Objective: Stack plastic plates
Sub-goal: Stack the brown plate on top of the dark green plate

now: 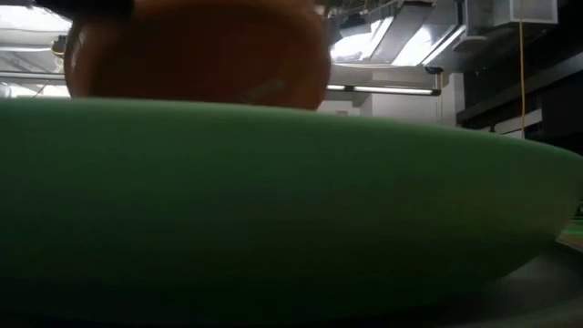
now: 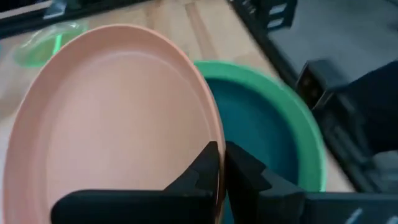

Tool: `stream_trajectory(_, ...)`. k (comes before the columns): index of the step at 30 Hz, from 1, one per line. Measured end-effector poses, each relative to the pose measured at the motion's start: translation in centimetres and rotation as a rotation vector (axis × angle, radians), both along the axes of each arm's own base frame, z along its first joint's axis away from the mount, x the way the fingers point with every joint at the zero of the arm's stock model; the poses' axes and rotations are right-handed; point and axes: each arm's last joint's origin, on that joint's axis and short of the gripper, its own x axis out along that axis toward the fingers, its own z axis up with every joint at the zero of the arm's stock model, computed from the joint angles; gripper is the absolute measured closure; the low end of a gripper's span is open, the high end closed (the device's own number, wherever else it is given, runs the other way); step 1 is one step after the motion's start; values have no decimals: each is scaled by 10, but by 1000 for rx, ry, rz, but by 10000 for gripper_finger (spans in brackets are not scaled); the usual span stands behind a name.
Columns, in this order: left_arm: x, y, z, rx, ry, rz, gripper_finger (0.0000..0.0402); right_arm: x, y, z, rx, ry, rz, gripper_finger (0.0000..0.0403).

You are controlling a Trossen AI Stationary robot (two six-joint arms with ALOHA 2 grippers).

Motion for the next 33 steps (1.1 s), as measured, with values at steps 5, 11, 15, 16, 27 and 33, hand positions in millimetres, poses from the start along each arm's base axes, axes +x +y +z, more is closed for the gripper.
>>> stream_trajectory(5,5,-9,-5,-61,-29,-42,386,0,0,0,-6,-1,0,281)
stream_trajectory(11,12,-23,-7,-53,-40,-91,386,0,0,0,-7,0,-1,281)
stream_trajectory(15,16,-29,-10,-52,-24,-137,386,0,0,-1,-10,6,-1,281)
stream_trajectory(16,16,-29,-13,-48,-13,-142,386,0,0,-1,-11,6,-1,281)
stream_trajectory(27,18,-30,-29,-41,40,-125,379,0,0,-1,-14,13,0,281)
stream_trajectory(33,21,-23,-31,-60,74,-74,339,0,0,-2,-15,14,0,281)
